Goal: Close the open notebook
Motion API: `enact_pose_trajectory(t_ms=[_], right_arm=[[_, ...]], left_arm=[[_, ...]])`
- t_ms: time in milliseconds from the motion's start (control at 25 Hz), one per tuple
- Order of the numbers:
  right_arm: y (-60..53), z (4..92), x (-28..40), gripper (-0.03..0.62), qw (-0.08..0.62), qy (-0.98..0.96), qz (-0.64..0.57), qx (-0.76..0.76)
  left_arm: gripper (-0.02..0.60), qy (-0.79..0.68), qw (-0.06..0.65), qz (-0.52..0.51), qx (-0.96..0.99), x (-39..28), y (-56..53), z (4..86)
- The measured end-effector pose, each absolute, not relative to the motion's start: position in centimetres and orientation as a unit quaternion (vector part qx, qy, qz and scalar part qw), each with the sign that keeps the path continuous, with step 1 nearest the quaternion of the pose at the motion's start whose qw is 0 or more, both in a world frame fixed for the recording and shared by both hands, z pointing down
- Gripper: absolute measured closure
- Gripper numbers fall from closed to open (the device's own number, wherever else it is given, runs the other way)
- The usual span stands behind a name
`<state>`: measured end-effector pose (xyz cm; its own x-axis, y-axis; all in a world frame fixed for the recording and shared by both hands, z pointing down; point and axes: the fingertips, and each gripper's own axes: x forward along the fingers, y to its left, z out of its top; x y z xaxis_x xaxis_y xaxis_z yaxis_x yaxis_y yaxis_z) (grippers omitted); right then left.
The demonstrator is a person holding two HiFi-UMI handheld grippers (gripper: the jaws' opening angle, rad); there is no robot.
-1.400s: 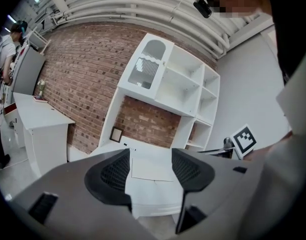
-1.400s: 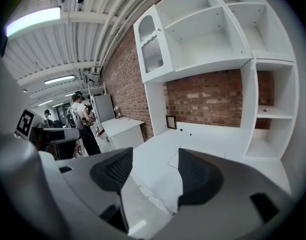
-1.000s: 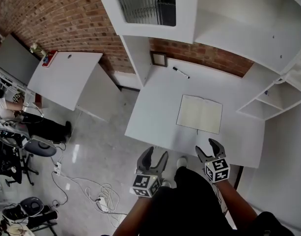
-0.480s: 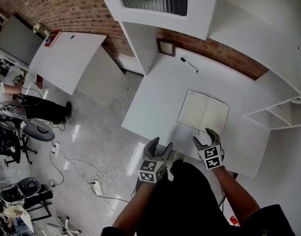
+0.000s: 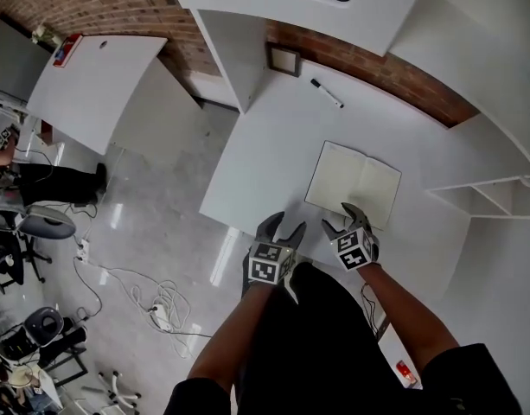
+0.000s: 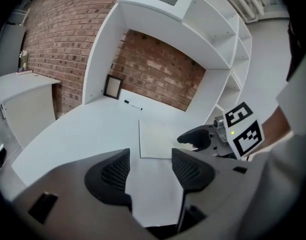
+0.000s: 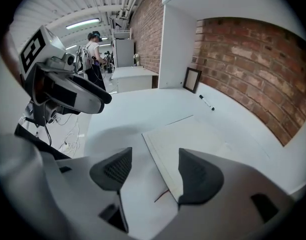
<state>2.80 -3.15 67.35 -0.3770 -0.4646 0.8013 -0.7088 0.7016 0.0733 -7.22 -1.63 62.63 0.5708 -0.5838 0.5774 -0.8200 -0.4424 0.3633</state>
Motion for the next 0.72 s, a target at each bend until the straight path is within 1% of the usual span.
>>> enact_pose_trajectory(t_ms=[200,360,600,720], right_arm=[[-3.7,69.2,3.4,0.315,0.455,-0.808,0.144,0.346],[-4.0,70.3,3.9,0.313,0.467,-0.804,0.148,0.337],[-4.5,71.5,3.5,0.315,0.483,-0.803,0.133,0.322],[-4.7,72.2,3.4,0.327,0.486,-0.803,0.137,0.317]], left_arm=[[0.339,-0.409,0.334,0.193,0.827,-6.4,-2.1,64.3],[0.339,-0.404,0.34,0.194,0.827,-5.7,-3.1,65.1],[0.339,-0.39,0.368,0.186,0.823,-5.0,-4.4,66.6],[0.339,-0.385,0.382,0.183,0.82,-4.6,-4.7,67.7]])
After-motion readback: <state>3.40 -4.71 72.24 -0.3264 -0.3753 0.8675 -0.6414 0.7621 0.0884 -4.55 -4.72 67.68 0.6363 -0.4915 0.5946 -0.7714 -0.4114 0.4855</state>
